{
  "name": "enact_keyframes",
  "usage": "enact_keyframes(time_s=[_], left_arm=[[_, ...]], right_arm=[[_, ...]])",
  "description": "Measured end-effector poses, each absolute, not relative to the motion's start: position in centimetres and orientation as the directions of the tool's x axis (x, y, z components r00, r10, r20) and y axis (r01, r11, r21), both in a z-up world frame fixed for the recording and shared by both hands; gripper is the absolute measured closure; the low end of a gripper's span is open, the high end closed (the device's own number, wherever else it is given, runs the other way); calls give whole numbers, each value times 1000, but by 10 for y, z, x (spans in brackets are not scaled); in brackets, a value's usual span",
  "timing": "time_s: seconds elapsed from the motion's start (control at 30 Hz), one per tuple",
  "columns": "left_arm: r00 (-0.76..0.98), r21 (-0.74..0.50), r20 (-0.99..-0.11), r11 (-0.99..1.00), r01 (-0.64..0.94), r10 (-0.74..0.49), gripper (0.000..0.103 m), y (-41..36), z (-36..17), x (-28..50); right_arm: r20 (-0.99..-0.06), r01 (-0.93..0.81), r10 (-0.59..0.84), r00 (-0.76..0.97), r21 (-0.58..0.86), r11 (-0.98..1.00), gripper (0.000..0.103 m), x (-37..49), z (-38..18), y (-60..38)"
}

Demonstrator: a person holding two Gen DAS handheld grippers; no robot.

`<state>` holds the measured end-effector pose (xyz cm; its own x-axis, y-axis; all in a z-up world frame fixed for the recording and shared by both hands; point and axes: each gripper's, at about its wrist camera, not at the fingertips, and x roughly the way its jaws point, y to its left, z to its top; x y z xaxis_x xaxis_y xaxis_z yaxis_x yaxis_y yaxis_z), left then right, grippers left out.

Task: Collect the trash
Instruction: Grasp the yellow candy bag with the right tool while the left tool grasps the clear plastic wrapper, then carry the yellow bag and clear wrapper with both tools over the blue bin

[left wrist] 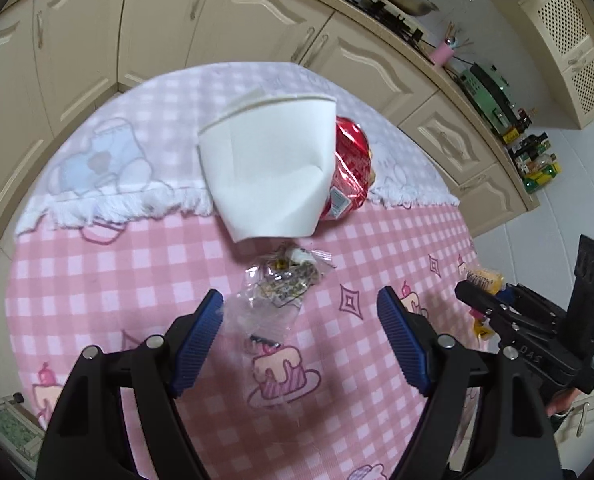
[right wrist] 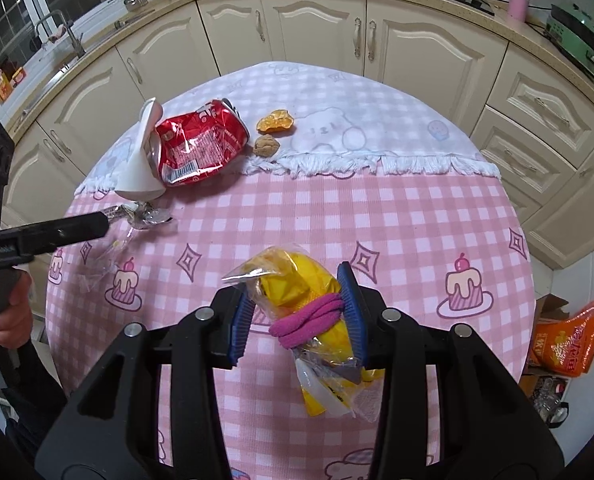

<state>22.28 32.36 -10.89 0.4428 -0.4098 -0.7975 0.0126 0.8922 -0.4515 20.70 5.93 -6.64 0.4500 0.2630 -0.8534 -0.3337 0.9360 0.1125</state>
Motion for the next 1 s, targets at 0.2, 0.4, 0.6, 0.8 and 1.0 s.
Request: enact_keyframes(time_s=[0.2, 0.4, 0.6, 0.8, 1.0], left_arm=[[403, -436, -814, 899, 53, -418, 73, 304, -121, 232], [451, -392, -803, 915, 95, -390, 76, 292, -113, 227], [469, -363, -801, 924, 116, -373, 76, 274, -96, 218], [478, -325, -803, 934, 148, -356, 76, 241, -76, 217], [465, -301, -808, 932, 200, -361, 76, 194, -59, 223]], right_arm=[[-862, -305, 237, 448, 102, 947, 63, 206, -71, 54], [-865, -278, 235, 443, 117, 954, 63, 207, -75, 39], [-858, -268, 264, 440, 155, 951, 63, 207, -75, 23], [-837, -249, 300, 458, 203, 947, 63, 205, -68, -5], [-814, -210, 325, 481, 253, 944, 63, 206, -62, -49]])
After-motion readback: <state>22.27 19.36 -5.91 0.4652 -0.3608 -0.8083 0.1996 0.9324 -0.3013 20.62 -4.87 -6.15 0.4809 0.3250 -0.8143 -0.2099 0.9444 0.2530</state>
